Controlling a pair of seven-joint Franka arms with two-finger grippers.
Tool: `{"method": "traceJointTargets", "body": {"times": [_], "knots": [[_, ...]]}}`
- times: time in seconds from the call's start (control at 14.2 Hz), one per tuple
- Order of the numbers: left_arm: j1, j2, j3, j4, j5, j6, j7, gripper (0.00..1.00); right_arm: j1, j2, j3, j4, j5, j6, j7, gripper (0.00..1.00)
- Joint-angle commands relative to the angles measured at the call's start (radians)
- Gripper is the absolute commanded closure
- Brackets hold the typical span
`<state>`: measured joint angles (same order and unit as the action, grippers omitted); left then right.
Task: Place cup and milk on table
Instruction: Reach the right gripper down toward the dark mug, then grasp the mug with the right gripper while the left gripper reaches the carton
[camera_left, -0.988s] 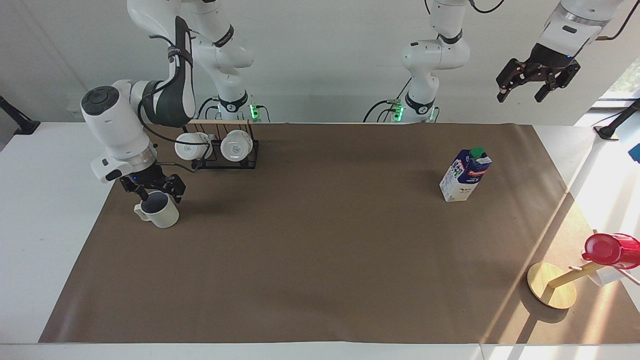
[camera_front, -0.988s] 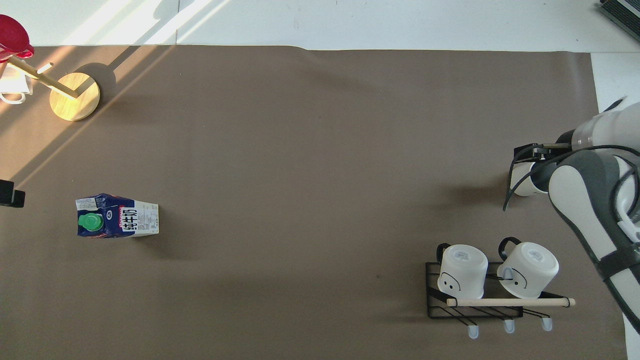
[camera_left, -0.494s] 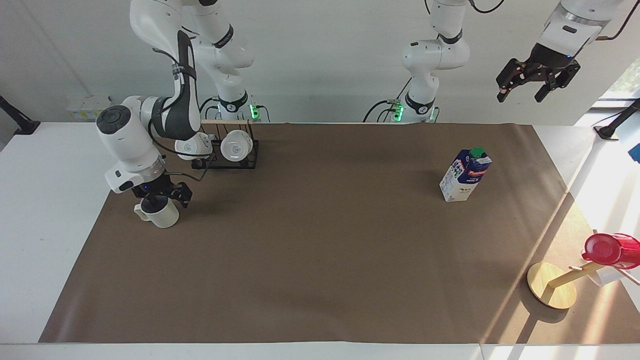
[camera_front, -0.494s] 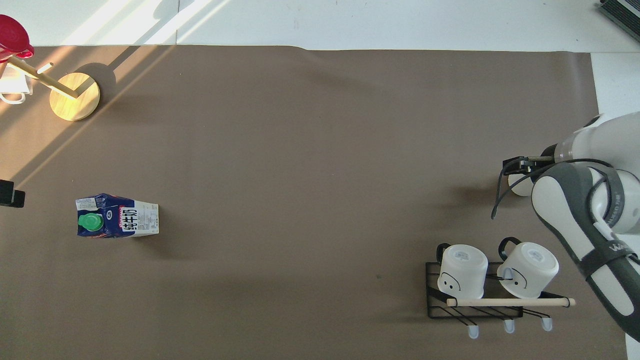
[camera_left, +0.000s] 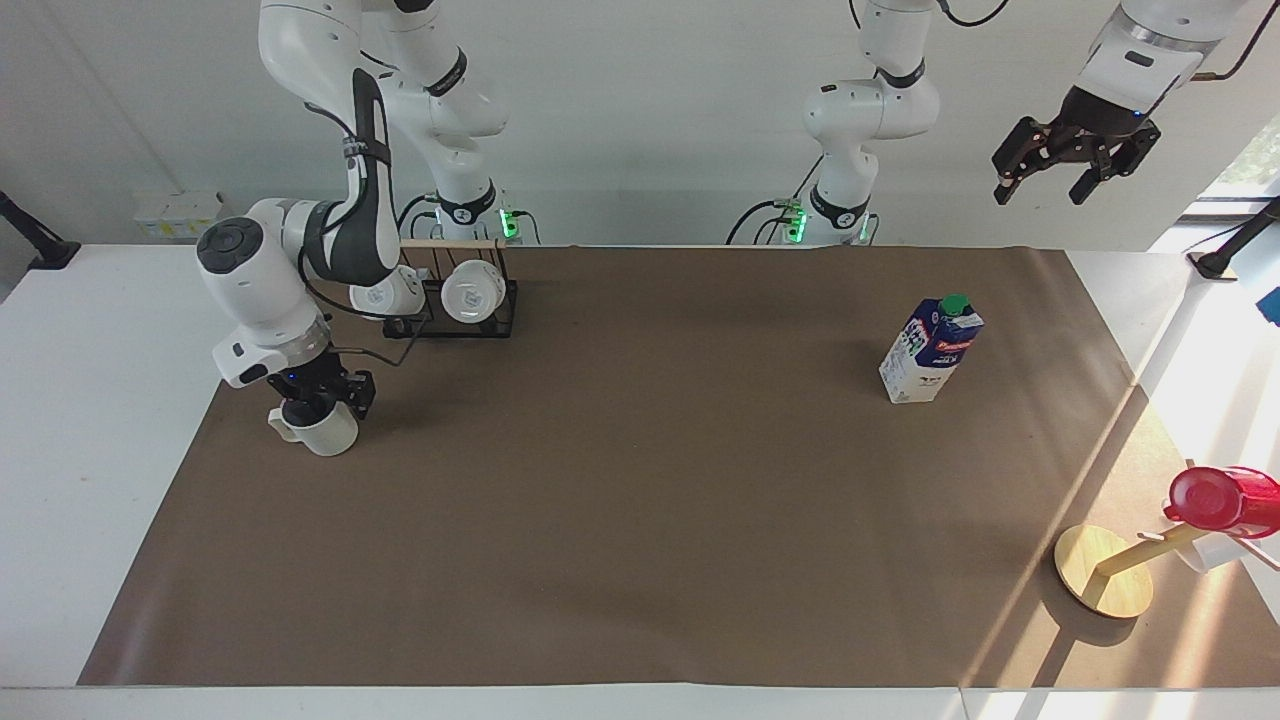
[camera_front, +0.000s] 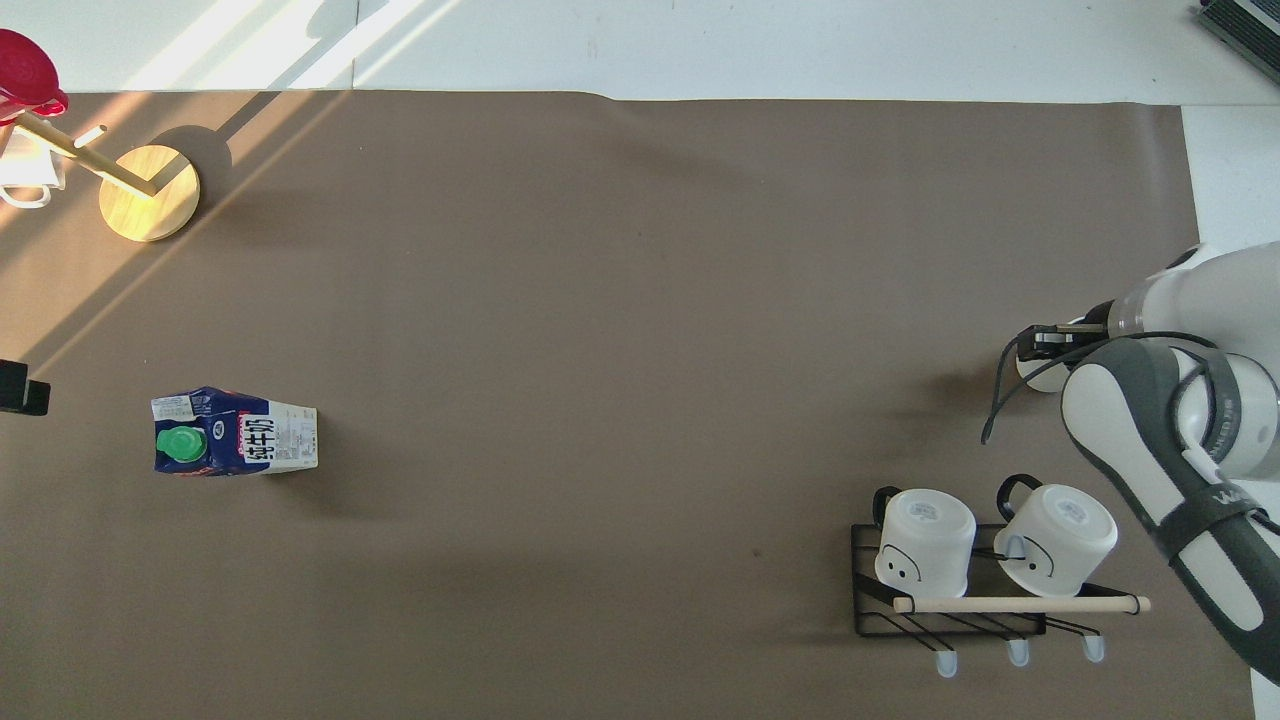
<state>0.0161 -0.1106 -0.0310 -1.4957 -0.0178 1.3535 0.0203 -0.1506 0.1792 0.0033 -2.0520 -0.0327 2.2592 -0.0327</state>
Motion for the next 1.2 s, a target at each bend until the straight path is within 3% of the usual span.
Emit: {"method": "traceJointTargets", "body": {"times": [0.0,0.42,0.63,0.78,1.13], "knots": [[-0.01,0.003,0.005,0.02,0.019,-0.028,-0.008,0.0,-0.014,0.0,0.009,-0.005,0.011,0.023,-0.018,1.0],[-0.01,0.005,0.005,0.02,0.018,-0.016,-0.011,0.0,0.015,-0.018,0.024,0.036,0.011,0.002,0.037,1.0],[-0.01,0.003,0.005,0.02,0.018,-0.016,-0.005,0.0,0.078,-0.023,0.024,0.099,0.011,-0.071,0.121,1.0],[-0.01,0.003,0.005,0.015,0.018,-0.016,0.0,0.0,0.143,-0.012,0.024,0.15,0.01,-0.127,0.207,1.0],[-0.019,-0.012,0.005,-0.008,0.016,-0.014,-0.003,0.0,0.339,-0.01,0.024,0.174,0.01,-0.135,0.517,1.0]]}}
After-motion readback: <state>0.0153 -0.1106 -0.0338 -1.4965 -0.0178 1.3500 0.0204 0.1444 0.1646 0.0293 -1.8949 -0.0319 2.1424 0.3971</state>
